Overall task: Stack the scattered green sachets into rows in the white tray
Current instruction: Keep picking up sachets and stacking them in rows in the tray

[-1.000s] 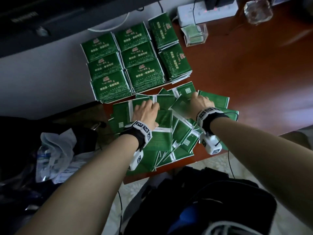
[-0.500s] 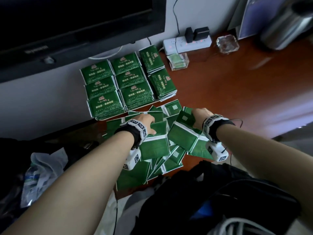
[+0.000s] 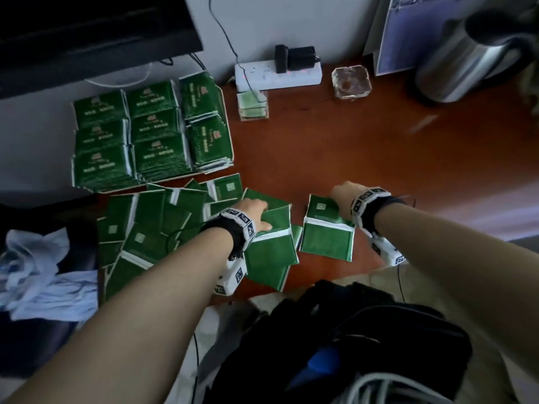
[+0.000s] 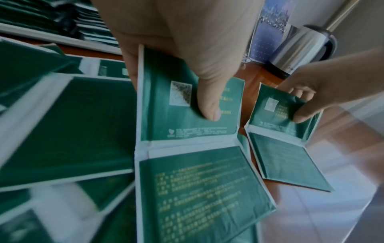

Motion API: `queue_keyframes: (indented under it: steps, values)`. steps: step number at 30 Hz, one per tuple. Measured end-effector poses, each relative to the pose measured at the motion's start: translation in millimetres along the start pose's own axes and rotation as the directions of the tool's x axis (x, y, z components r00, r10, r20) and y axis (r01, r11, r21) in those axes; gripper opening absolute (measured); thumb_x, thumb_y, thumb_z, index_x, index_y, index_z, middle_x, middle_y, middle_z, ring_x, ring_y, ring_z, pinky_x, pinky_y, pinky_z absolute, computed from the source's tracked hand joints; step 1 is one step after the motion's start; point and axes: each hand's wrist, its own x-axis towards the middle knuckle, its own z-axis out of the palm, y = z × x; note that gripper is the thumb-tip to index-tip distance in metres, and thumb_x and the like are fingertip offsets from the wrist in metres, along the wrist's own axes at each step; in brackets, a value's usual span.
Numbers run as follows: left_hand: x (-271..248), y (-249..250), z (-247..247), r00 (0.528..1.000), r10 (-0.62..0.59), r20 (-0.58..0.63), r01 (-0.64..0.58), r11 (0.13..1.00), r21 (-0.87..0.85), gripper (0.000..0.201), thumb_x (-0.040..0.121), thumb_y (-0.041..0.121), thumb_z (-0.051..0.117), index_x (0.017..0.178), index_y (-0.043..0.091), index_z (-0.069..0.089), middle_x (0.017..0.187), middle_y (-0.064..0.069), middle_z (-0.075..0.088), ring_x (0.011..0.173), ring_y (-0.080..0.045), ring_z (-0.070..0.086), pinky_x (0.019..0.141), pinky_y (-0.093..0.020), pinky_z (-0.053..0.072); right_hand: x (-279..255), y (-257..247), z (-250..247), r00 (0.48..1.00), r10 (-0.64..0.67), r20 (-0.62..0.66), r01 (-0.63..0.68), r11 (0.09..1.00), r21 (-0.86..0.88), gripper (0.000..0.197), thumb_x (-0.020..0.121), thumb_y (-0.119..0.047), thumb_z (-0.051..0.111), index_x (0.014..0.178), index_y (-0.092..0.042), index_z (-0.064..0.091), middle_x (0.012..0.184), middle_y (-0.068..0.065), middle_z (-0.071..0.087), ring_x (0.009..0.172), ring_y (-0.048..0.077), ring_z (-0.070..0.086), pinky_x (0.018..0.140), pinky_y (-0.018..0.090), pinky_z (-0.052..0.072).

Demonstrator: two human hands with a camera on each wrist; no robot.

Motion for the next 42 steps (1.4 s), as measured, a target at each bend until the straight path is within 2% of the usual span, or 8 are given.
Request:
queue_keyframes:
  steps: [9,12,16,22,27,31,38,42]
  values:
    - [4.6,99.3,2.8,0.983,-0.11,-0.148,0.119,0.991,0.054,0.029,0.093,0.04,0.062,0.115,0.022,0.055,0.102,-0.004,0.066,0.084,-0.026,0.06,0.061,-0.033,0.045,-31.7,74.0,7.8,0.989,-0.095,-0.109,0.085,0.992,-0.088,0.026,0.094,-0.004,0.05,0.116,-0.012,0.061,0.088,0.006,0.056,0.08,0.026,0.059,0.068,0.033,0.053]
    - [-3.9,113.0,19.9,0.969,-0.084,-0.234,0.092,0.995,0.027,0.024,0.092,0.036,0.064,0.109,0.023,0.053,0.109,0.0,0.06,0.091,-0.023,0.061,0.066,-0.034,0.047,-37.9,76.5,41.7,0.988,-0.106,-0.115,0.105,0.994,-0.014,0.053,0.091,-0.01,0.053,0.142,-0.019,0.045,0.133,0.01,0.055,0.113,0.029,0.058,0.09,0.038,0.054]
    - [-13.3,124.6,80.0,0.98,0.039,-0.196,-0.039,0.999,0.006,0.082,0.084,0.054,0.066,0.147,0.017,0.028,0.158,-0.007,0.024,0.141,-0.025,0.034,0.11,-0.047,0.039,-40.9,68.5,104.6,0.972,-0.171,-0.163,0.179,0.983,0.039,0.09,0.092,-0.047,0.052,0.158,-0.021,-0.002,0.165,0.007,-0.013,0.152,0.026,0.0,0.124,0.043,0.009]
    - [-27.9,140.0,172.9,0.966,0.126,-0.227,-0.092,0.984,0.152,0.131,0.074,0.078,0.058,0.152,0.012,-0.023,0.158,-0.007,-0.033,0.148,-0.026,-0.023,0.121,-0.051,-0.006,-59.5,50.2,183.8,0.923,-0.137,-0.36,0.19,0.975,0.116,0.099,0.088,-0.063,0.046,0.158,-0.017,-0.007,0.163,0.012,-0.017,0.151,0.031,-0.009,0.122,0.051,0.001]
    - [-46.2,156.1,220.0,0.924,0.128,-0.36,-0.076,0.985,0.155,0.108,0.086,0.021,0.069,0.155,0.019,-0.014,0.163,0.003,-0.021,0.151,-0.019,-0.011,0.122,-0.045,-0.004,-86.1,44.1,227.1,0.904,-0.115,-0.412,0.147,0.988,0.047,0.103,0.079,-0.075,0.023,0.157,-0.015,-0.007,0.163,0.011,-0.018,0.151,0.03,-0.01,0.122,0.052,0.001]
    - [-55.7,160.3,226.2,0.878,0.103,-0.467,-0.104,0.994,0.024,0.092,0.084,-0.007,0.058,0.156,0.026,0.013,0.164,0.011,0.006,0.151,-0.013,0.008,0.122,-0.037,0.005,-97.8,41.6,232.6,0.889,-0.111,-0.444,0.177,0.978,0.109,0.083,0.085,-0.037,0.043,0.157,-0.013,0.008,0.164,0.014,-0.008,0.151,0.032,-0.004,0.122,0.052,0.001]
    - [-75.3,169.2,198.1,0.85,0.045,-0.524,-0.112,0.989,-0.098,0.049,0.09,0.001,0.058,0.135,0.022,0.055,0.14,0.003,0.056,0.114,-0.028,0.063,0.089,-0.041,0.054,-115.0,46.0,218.4,0.877,-0.083,-0.473,0.206,0.955,0.214,0.067,0.082,0.005,0.054,0.144,-0.019,0.045,0.156,0.008,0.033,0.144,0.031,0.028,0.121,0.045,0.018]
    - [-97.9,169.6,161.2,0.913,-0.047,-0.405,0.051,0.999,-0.002,0.028,0.102,0.034,0.048,0.124,0.018,0.055,0.106,-0.007,0.068,0.09,-0.034,0.067,0.066,-0.039,0.052,-141.4,50.4,167.5,0.939,-0.088,-0.332,0.184,0.945,0.271,0.046,0.088,-0.002,0.054,0.132,-0.018,0.051,0.112,0.012,0.06,0.1,0.035,0.059,0.078,0.038,0.047]
